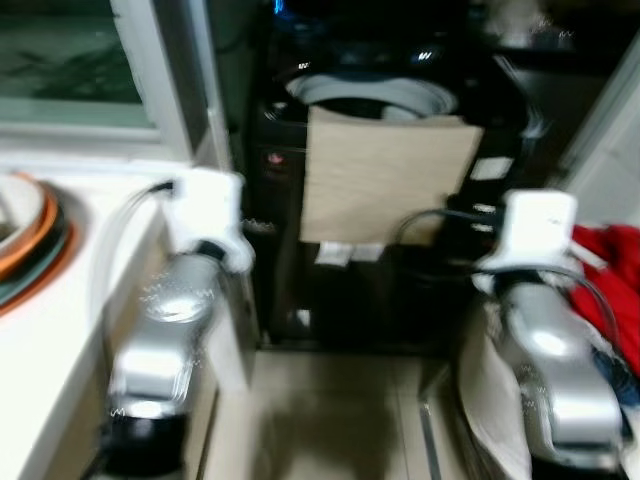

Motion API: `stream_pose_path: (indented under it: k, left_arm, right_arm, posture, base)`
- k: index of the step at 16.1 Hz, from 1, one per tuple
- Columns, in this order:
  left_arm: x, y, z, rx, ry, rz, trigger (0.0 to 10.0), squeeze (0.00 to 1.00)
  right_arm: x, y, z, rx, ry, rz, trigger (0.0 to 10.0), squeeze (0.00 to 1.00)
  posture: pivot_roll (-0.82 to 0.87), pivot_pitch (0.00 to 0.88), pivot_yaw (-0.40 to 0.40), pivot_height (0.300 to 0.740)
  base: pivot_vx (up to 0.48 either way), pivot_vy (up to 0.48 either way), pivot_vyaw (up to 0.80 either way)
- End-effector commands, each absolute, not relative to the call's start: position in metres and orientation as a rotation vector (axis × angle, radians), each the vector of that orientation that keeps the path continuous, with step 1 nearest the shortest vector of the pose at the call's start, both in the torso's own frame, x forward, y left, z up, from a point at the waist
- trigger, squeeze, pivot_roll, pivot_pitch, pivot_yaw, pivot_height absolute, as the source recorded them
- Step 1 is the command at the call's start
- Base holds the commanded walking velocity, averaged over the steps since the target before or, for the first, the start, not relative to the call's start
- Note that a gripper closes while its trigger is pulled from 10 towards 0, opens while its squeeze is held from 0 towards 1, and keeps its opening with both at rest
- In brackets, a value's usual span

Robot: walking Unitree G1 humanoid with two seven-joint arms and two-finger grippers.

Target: Clothes washing

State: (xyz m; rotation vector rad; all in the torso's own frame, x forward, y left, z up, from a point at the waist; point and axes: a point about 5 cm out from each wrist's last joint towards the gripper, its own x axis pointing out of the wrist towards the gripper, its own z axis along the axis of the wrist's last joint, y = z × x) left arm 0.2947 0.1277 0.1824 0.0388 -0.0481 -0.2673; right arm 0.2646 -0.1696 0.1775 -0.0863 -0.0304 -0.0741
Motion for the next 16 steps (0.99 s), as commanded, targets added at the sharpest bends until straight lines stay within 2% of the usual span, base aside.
stream_pose_path:
  k: [1, 11, 13, 16]
  left_arm:
    - [0.296, 0.139, 0.185, 0.05, -0.055, -0.233, 10.0, 0.0]
    - [0.297, 0.139, 0.185, 0.034, -0.05, -0.237, 10.0, 0.0]
    - [0.298, 0.137, 0.186, 0.019, -0.053, -0.248, 10.0, 0.0]
    - [0.295, 0.129, 0.193, -0.052, -0.091, -0.294, 10.0, 0.0]
  right_arm:
    - [0.265, -0.161, 0.185, -0.072, -0.064, -0.051, 10.0, 0.0]
    - [0.261, -0.156, 0.188, -0.054, -0.073, -0.047, 10.0, 0.0]
    - [0.259, -0.155, 0.192, -0.064, -0.094, -0.04, 10.0, 0.0]
    - [0.256, -0.151, 0.199, -0.079, -0.116, -0.023, 10.0, 0.0]
  posture:
    - [-0.13, 0.0, -0.014, 0.74]
    - [-0.13, 0.0, -0.004, 0.74]
    - [-0.14, 0.0, 0.001, 0.74]
    - [-0.14, 0.0, 0.004, 0.74]
  base:
    - [0.39, 0.0, 0.0]
    - [0.375, 0.0, -0.8]
    - [0.332, 0.0, 0.0]
    - [0.0, 0.0, 0.0]
